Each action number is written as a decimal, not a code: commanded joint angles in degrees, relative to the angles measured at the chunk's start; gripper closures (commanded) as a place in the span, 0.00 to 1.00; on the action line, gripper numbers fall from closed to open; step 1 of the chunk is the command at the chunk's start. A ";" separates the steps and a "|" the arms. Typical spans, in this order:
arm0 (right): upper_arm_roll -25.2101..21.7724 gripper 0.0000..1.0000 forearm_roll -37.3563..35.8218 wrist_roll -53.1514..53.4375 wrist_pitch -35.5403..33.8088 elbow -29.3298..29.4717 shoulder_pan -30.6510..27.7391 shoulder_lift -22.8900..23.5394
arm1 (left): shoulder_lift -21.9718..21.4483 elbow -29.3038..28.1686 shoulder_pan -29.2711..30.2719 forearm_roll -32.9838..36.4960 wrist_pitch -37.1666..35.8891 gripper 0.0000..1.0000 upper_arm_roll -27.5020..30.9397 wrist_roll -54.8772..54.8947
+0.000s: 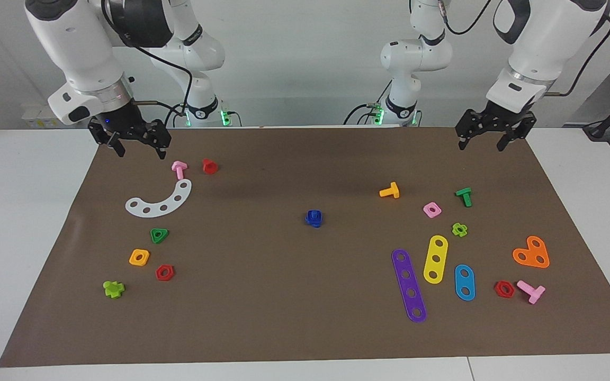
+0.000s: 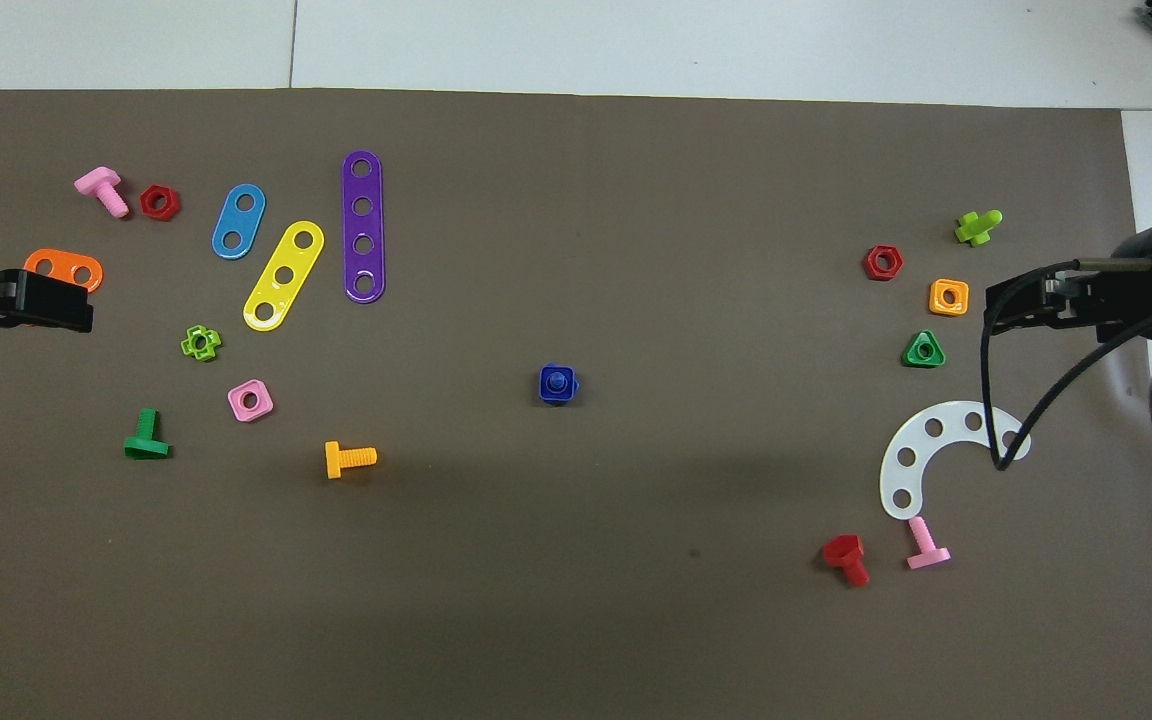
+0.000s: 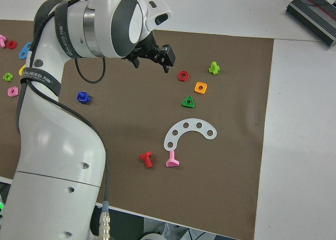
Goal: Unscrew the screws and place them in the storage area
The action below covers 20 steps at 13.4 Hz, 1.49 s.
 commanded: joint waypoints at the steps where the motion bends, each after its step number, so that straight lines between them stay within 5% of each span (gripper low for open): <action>1: 0.05 0.00 1.49 -1.67 -0.45 0.26 -0.36 0.11 | 1.27 -3.81 -5.94 -2.39 5.55 0.05 0.47 -6.17; 6: 0.05 0.00 1.49 -1.67 -0.45 0.26 -0.36 0.11 | 13.49 -3.73 -20.62 -2.57 27.06 0.06 0.47 -25.26; 12: 0.05 0.00 1.49 -1.76 -0.45 0.26 -0.36 0.11 | 25.36 -3.64 -31.09 -1.69 37.11 0.08 0.82 -26.61; 20: 0.05 0.00 1.49 -1.67 -0.45 0.26 -0.63 0.11 | 27.39 -8.64 -33.21 1.64 41.60 0.20 0.82 -26.34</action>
